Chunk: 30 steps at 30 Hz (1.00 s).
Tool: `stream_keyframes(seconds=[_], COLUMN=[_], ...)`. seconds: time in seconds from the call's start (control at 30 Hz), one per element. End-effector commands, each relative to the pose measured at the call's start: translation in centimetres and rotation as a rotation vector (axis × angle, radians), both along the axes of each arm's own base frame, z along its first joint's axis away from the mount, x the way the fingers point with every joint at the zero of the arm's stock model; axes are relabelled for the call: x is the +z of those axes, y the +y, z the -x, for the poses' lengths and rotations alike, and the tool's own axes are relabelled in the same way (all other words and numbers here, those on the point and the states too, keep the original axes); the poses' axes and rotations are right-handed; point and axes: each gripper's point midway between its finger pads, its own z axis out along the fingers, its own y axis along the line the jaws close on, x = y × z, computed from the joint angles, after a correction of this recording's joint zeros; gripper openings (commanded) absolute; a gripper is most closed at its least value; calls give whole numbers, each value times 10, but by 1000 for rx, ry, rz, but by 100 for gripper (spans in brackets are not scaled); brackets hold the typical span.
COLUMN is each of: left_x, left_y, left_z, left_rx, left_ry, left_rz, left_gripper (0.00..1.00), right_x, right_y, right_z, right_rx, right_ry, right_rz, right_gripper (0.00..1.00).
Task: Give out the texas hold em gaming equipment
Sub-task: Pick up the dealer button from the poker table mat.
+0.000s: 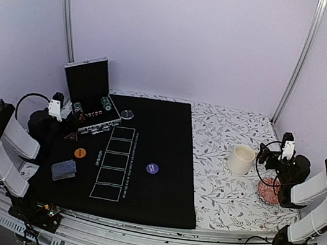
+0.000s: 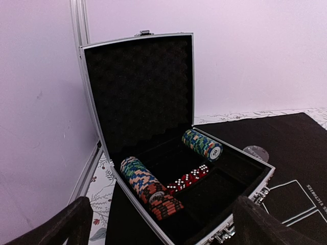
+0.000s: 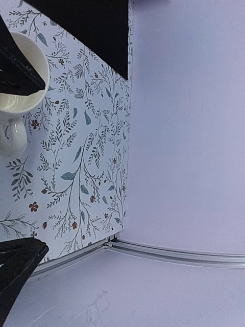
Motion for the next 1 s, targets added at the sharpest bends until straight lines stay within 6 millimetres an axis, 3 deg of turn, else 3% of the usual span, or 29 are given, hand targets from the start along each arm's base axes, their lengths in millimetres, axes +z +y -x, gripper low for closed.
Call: stream_keyframes(seconds=[0.0, 0.27, 0.37, 0.47, 0.5, 0.57, 0.73, 0.87, 0.97], left_x=[1, 2, 10, 24, 39, 75, 154, 187, 203], left_y=[1, -4, -2, 25, 37, 40, 9, -30, -73], left_z=[1, 0, -1, -4, -2, 8, 16, 13, 21], left_rx=[0, -37, -23, 137, 212, 225, 57, -55, -205], left_ry=[-12, -12, -19, 25, -8, -107, -210, -93, -19], left_rz=[0, -4, -7, 55, 80, 142, 247, 269, 266], left_gripper=[98, 98, 98, 98, 98, 98, 98, 95, 93], right_x=[5, 5, 18, 50, 74, 109, 176, 203, 216], right_y=[1, 2, -2, -3, -2, 7, 47, 81, 98], right_z=[-2, -2, -8, -10, -4, 8, 28, 41, 48], right_rx=[9, 15, -7, -13, -9, 42, 299, 513, 554], right_ry=[-19, -20, -7, -15, -71, -156, -198, -83, -9], right_rz=[-5, -4, -6, -16, -34, -89, -200, -235, -225], right_gripper=[99, 99, 99, 99, 99, 99, 99, 99, 99])
